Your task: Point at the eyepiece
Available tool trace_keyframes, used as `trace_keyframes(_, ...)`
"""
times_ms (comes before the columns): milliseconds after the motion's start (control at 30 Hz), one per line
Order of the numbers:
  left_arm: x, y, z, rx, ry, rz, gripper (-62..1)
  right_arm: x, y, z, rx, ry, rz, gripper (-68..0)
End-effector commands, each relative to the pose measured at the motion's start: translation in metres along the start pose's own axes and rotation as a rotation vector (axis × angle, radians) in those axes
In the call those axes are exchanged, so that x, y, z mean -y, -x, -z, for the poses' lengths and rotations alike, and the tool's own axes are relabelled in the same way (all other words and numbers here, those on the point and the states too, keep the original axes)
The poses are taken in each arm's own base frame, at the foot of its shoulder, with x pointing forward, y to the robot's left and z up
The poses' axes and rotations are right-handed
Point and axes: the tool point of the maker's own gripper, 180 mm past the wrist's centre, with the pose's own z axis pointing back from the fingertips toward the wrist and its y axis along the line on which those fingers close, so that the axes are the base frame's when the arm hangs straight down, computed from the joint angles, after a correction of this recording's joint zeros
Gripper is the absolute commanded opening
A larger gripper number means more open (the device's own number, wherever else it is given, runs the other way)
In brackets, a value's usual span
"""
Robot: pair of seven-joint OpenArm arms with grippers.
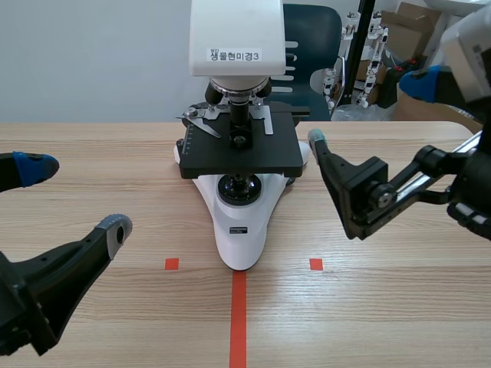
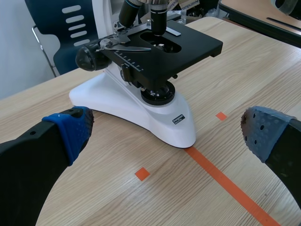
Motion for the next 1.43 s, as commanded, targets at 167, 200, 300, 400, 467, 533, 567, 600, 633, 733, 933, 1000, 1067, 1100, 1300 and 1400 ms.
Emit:
trace_keyframes(167, 0.0008, -0.0071, 0.0014, 0.033, -0.003, -0.009, 1.4, 0.008, -0.0079, 0.0012, 0.031, 0.02, -0.013, 0.4)
trace_keyframes(200, 0.0008, -0.0071, 0.0014, 0.033, -0.003, -0.009, 1.4, 0.008, -0.0079, 0.0012, 0.031, 0.02, -0.013, 0.4)
trace_keyframes(300, 0.0008, -0.0071, 0.0014, 0.033, -0.003, -0.009, 1.4, 0.0081, -0.008, 0.0013, 0.031, 0.02, -0.014, 0.4)
trace_keyframes(400, 0.0008, -0.0071, 0.0014, 0.033, -0.003, -0.009, 1.4, 0.0081, -0.008, 0.0013, 0.031, 0.02, -0.014, 0.4)
trace_keyframes(467, 0.0008, -0.0071, 0.0014, 0.033, -0.003, -0.009, 1.4, 0.0081, -0.008, 0.0013, 0.031, 0.02, -0.014, 0.4)
trace_keyframes(533, 0.0008, -0.0071, 0.0014, 0.033, -0.003, -0.009, 1.4, 0.0081, -0.008, 0.0013, 0.031, 0.02, -0.014, 0.4)
trace_keyframes(567, 0.0008, -0.0071, 0.0014, 0.033, -0.003, -0.009, 1.4, 0.0081, -0.008, 0.0013, 0.031, 0.02, -0.014, 0.4)
trace_keyframes(600, 0.0008, -0.0071, 0.0014, 0.033, -0.003, -0.009, 1.4, 0.0081, -0.008, 0.0013, 0.031, 0.02, -0.014, 0.4)
trace_keyframes(633, 0.0008, -0.0071, 0.0014, 0.033, -0.003, -0.009, 1.4, 0.0081, -0.008, 0.0013, 0.031, 0.02, -0.014, 0.4)
trace_keyframes(733, 0.0008, -0.0071, 0.0014, 0.033, -0.003, -0.009, 1.4, 0.0081, -0.008, 0.0013, 0.031, 0.02, -0.014, 0.4)
trace_keyframes(933, 0.0008, -0.0071, 0.0014, 0.033, -0.003, -0.009, 1.4, 0.0081, -0.008, 0.0013, 0.031, 0.02, -0.014, 0.4)
trace_keyframes(1000, 0.0008, -0.0071, 0.0014, 0.033, -0.003, -0.009, 1.4, 0.0081, -0.008, 0.0013, 0.031, 0.02, -0.014, 0.4)
trace_keyframes(1067, 0.0008, -0.0071, 0.0014, 0.033, -0.003, -0.009, 1.4, 0.0081, -0.008, 0.0013, 0.031, 0.02, -0.014, 0.4)
trace_keyframes(1100, 0.0008, -0.0071, 0.0014, 0.033, -0.003, -0.009, 1.4, 0.0081, -0.0081, 0.0013, 0.031, 0.02, -0.014, 0.4)
trace_keyframes(1300, 0.0008, -0.007, 0.0014, 0.032, -0.003, -0.009, 1.4, 0.0086, -0.0095, 0.0012, 0.04, 0.023, 0.016, 0.4)
trace_keyframes(1400, 0.0008, -0.007, 0.0014, 0.032, -0.003, -0.009, 1.4, 0.0087, -0.0099, 0.0012, 0.042, 0.023, 0.022, 0.4)
